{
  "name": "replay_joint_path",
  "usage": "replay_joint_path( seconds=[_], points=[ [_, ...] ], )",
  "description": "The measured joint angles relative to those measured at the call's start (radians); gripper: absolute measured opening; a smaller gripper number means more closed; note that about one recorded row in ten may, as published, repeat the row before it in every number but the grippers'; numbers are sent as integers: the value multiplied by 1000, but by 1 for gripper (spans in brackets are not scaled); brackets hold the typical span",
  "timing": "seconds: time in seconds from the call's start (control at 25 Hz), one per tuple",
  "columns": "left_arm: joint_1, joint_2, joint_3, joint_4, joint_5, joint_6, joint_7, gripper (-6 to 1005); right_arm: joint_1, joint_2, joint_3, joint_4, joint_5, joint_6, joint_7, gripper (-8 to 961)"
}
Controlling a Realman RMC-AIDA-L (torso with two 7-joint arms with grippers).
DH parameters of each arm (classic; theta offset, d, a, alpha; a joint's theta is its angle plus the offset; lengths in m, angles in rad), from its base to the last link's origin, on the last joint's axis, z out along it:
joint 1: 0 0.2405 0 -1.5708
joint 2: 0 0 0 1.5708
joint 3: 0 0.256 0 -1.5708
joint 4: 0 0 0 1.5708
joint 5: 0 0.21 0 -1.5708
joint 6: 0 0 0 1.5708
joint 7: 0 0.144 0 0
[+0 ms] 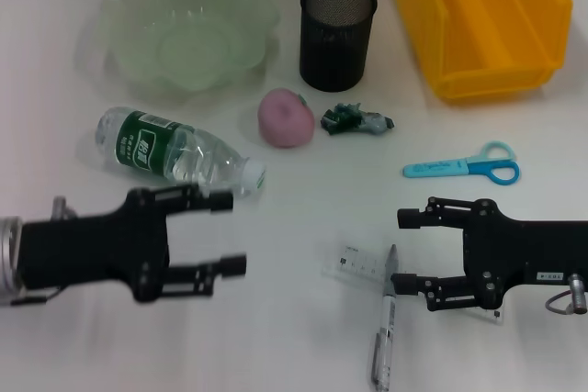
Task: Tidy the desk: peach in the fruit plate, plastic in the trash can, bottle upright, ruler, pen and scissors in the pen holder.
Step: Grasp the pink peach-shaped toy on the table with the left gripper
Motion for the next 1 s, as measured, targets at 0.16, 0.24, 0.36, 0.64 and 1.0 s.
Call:
replay_joint_path(
  seconds=[0.16, 0.24, 0.36, 0.64, 1.0],
  points=[
    [-42, -12, -42, 2, -63, 0, -8, 751, -2, 1, 5, 0, 0, 0, 0, 816],
    [-65, -23, -60, 16, -88, -25, -16, 749, -4, 1, 8, 0, 0, 0, 1, 816],
    [-104, -46, -85, 54, -120, -109, -29, 745, -6, 0, 9, 3, 0, 0, 1, 816],
    [-237, -62, -68, 34, -144, -447, -48, 738, -13, 1, 13, -1, 5, 0, -4, 816],
    [-351, -64, 234, 21, -143, -765, -146, 728, -10, 0, 16, -3, 7, 10, -4, 816]
  ],
)
